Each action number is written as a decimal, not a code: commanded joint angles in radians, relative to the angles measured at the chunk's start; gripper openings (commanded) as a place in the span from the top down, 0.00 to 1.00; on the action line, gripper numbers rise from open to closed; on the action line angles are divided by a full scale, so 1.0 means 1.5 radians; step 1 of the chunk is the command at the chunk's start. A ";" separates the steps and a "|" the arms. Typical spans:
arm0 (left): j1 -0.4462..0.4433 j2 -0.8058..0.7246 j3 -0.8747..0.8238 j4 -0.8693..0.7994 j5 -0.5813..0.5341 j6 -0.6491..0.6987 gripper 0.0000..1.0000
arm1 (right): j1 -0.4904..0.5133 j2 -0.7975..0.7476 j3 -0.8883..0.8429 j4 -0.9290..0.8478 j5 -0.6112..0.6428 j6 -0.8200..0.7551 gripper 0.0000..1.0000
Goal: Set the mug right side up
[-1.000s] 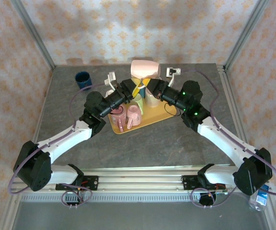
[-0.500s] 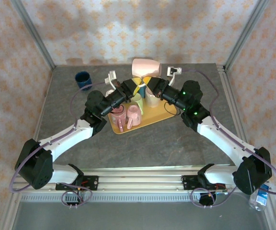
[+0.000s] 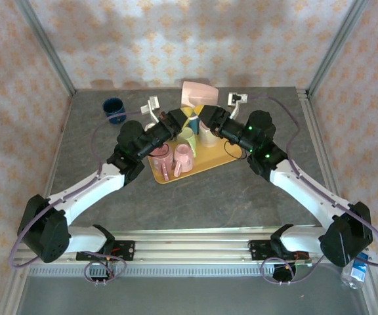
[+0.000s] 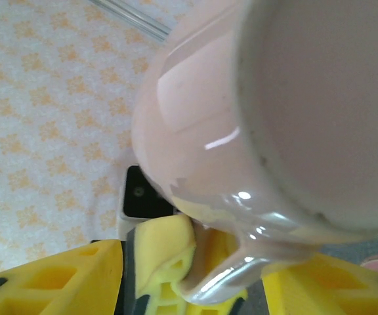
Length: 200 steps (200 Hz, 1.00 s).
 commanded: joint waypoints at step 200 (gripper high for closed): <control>0.118 -0.115 0.226 -0.854 -0.493 0.611 1.00 | 0.000 -0.022 0.127 -0.548 0.156 -0.485 0.43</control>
